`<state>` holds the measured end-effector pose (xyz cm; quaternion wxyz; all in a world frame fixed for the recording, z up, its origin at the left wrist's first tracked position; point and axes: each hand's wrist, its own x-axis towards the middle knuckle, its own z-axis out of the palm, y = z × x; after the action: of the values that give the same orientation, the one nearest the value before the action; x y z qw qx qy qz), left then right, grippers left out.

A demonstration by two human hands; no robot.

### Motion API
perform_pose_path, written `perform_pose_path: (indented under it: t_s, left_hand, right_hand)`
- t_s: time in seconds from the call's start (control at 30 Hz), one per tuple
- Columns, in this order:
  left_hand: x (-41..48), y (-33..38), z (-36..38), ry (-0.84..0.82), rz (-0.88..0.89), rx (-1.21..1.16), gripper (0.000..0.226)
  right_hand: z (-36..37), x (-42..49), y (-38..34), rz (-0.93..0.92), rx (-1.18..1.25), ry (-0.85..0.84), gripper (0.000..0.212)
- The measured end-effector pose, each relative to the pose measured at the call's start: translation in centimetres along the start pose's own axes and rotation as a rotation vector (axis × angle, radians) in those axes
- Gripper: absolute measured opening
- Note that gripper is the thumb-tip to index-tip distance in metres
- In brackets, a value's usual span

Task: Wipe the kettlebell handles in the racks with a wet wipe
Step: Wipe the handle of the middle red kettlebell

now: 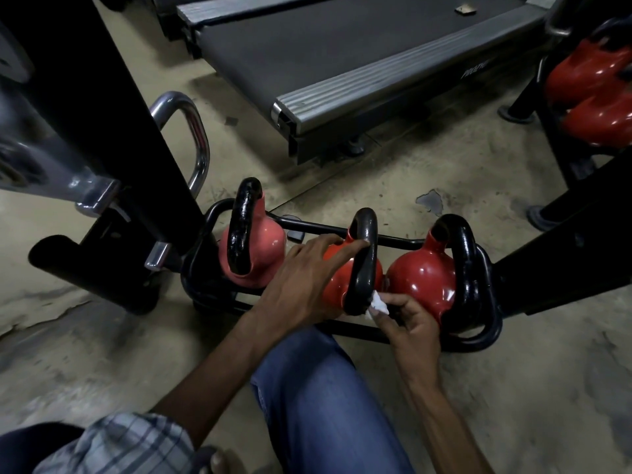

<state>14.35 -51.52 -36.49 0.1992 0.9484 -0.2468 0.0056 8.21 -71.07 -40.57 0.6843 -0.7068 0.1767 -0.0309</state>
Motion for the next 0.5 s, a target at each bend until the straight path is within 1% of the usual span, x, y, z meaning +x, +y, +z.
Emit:
perform_pose_path:
  t_s: [0.07, 0.13, 0.3, 0.4, 0.5]
  left_hand:
    - [0.1, -0.4, 0.0, -0.022, 0.013, 0.017, 0.115]
    - [0.1, -0.7, -0.1, -0.041, 0.022, 0.022, 0.118]
    - [0.1, -0.8, -0.2, -0.062, 0.035, 0.022, 0.120]
    - [0.2, -0.7, -0.6, -0.068, 0.049, 0.005, 0.118]
    - [0.2, -0.6, -0.9, -0.073, 0.061, -0.003, 0.118]
  right_hand:
    - [0.6, -0.7, 0.1, -0.013, 0.030, 0.098, 0.021]
    - [1.1, -1.0, 0.1, -0.026, 0.042, 0.157, 0.021]
    - [1.4, -2.1, -0.3, -0.147, -0.001, 0.155, 0.021]
    - [2.4, -2.9, -0.2, -0.246, -0.100, 0.130, 0.018]
    - [3.8, -3.4, 0.5, -0.320, -0.196, 0.139, 0.016]
